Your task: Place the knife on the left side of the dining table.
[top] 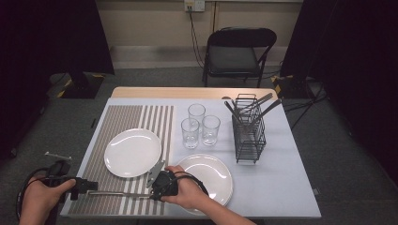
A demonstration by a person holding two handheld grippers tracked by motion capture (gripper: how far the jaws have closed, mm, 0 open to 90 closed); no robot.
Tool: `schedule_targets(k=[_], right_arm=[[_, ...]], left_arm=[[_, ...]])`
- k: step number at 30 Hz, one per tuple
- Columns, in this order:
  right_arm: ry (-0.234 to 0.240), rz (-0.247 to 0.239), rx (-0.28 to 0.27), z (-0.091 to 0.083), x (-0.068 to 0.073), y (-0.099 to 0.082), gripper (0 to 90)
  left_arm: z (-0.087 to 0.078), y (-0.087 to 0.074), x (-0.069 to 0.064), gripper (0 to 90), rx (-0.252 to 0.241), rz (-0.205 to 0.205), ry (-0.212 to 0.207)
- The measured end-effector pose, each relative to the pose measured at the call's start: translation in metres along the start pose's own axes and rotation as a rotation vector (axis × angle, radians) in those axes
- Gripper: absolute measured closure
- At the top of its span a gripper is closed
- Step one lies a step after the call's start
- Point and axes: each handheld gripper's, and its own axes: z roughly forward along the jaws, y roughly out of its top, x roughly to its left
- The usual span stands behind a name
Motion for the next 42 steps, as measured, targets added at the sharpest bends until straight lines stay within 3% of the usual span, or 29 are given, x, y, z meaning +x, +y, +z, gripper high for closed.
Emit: schedule_targets(k=[1, 3, 8, 30, 37, 42], right_arm=[[-0.001, -0.001, 0.000, 0.000, 0.000, 0.000, 79.4], [-0.002, -0.002, 0.002, 0.000, 0.000, 0.000, 79.4], [-0.003, -0.007, 0.003, 0.000, 0.000, 0.001, 79.3], [0.003, -0.008, 0.014, 0.000, 0.001, 0.002, 75.0], [0.020, 0.003, 0.023, -0.002, 0.001, 0.001, 75.6], [0.031, -0.012, 0.032, -0.003, 0.003, 0.002, 75.9]], left_arm=[[-0.001, 0.000, 0.001, 44.7, 0.011, 0.024, 0.013], [-0.001, 0.001, -0.001, 43.2, -0.003, 0.011, 0.000], [-0.004, 0.003, -0.007, 41.6, -0.009, 0.037, -0.002], [-0.005, 0.009, -0.024, 35.3, -0.024, 0.062, -0.004], [-0.005, 0.013, -0.032, 33.2, -0.028, 0.078, -0.028], [-0.005, 0.015, -0.038, 31.2, -0.042, 0.083, -0.018]])
